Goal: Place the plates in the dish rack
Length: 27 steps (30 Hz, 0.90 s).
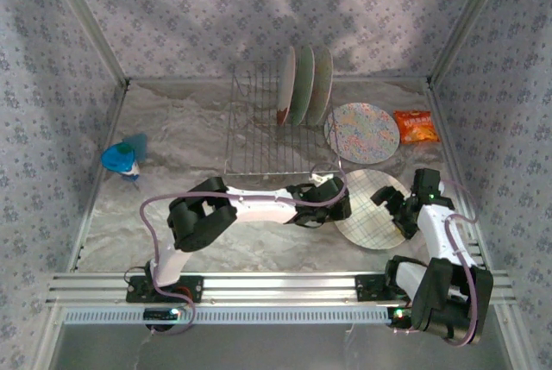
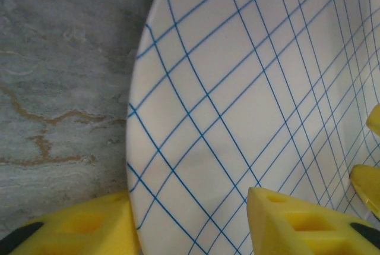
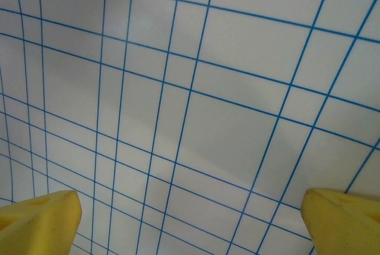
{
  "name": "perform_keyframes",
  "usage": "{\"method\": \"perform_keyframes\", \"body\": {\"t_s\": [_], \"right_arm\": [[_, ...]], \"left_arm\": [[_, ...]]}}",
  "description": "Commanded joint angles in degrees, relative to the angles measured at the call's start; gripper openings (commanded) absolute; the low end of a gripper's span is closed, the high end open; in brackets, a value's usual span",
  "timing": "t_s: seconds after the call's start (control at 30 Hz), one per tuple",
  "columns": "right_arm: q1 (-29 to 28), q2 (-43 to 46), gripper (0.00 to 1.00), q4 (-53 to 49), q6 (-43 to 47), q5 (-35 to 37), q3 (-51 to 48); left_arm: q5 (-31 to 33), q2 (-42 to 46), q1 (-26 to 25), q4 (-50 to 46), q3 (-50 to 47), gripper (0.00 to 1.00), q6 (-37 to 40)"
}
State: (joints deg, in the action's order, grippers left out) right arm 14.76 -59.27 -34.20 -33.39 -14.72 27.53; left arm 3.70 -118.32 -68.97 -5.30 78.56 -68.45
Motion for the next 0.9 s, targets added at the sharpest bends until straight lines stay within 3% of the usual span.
{"method": "perform_keyframes", "body": {"t_s": [0.0, 0.17, 0.37, 0.87], "right_arm": [[0.12, -0.11, 0.99, -1.01, 0.08, -0.76, -2.02], [0.20, 0.11, 0.99, -1.05, -0.10, -1.01, -2.04], [0.18, 0.72, 0.99, -1.12, -0.44, -1.24, -2.04], [0.18, 4.07, 0.99, -4.42, -1.44, -1.47, 1.23]], "left_arm": [[-1.18, 1.43, -0.64, 2.00, 2.56, 0.39, 0.60], [-0.90, 2.48, -0.63, 1.72, 2.56, 0.24, 0.77], [-0.02, 4.06, -0.81, 1.26, 2.03, 0.13, 0.89], [0.51, 7.95, -0.90, 1.70, 1.94, 0.00, 1.63]]}}
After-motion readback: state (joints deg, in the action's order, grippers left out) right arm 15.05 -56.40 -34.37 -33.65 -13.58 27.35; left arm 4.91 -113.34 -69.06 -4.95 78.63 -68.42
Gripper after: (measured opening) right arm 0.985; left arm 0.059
